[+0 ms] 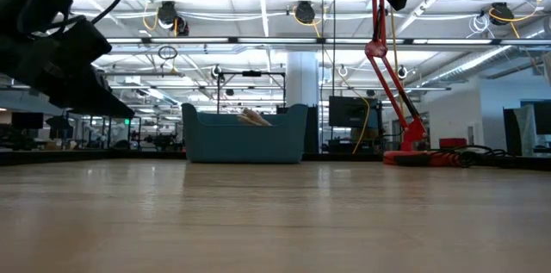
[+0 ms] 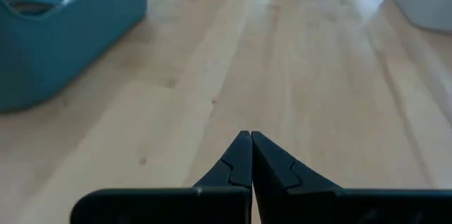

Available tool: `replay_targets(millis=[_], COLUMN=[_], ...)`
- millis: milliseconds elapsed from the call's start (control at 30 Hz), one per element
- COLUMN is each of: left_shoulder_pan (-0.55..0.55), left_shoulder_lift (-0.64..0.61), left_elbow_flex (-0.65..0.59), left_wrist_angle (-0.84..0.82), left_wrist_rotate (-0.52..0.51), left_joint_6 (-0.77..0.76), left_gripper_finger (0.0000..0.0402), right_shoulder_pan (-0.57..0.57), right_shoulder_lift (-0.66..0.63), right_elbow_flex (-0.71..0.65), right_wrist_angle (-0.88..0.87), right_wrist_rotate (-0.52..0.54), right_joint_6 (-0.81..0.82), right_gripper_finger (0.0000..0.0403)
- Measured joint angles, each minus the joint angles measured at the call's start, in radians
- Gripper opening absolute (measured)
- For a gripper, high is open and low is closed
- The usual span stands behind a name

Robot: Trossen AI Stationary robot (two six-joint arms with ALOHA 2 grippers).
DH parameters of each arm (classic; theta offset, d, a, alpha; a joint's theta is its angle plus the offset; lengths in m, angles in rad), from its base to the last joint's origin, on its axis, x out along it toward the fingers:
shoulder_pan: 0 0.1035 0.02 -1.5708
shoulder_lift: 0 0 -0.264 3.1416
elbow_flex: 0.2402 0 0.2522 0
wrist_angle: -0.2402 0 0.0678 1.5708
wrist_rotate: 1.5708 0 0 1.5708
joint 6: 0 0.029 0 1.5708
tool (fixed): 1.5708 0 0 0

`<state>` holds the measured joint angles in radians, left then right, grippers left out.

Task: Sort cables into bins
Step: Return to Home Position

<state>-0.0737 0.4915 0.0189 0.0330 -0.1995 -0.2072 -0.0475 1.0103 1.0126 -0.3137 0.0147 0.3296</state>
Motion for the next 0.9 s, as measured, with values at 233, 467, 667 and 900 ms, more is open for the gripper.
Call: replay_targets(millis=[233,467,667,900], left_shoulder_pan=[0.082,0.177,0.21,0.209], left_shoulder_lift=[0.0,-0.059,-0.189,-0.338], left_elbow_flex=[0.001,-0.003,-0.002,0.035], left_wrist_angle=[-0.009,0.036,0.126,0.038], left_wrist_rotate=[0.027,0.076,0.147,0.148], left_joint_6=[0.144,0.2,0.187,0.189], left_gripper_finger=[0.0005,0.0003,0.0005,0.0006], right_shoulder_pan=[-0.004,-0.013,-0.013,-0.024], right_shoulder_lift=[0.0,0.0,0.0,0.0], right_elbow_flex=[0.0,0.0,0.0,0.0], right_wrist_angle=[-0.007,-0.007,-0.018,-0.018], right_wrist_rotate=[0.042,0.042,0.042,0.041], right_joint_6=[0.026,0.026,0.026,0.026], right_gripper_finger=[0.0,0.0,0.0,0.0])
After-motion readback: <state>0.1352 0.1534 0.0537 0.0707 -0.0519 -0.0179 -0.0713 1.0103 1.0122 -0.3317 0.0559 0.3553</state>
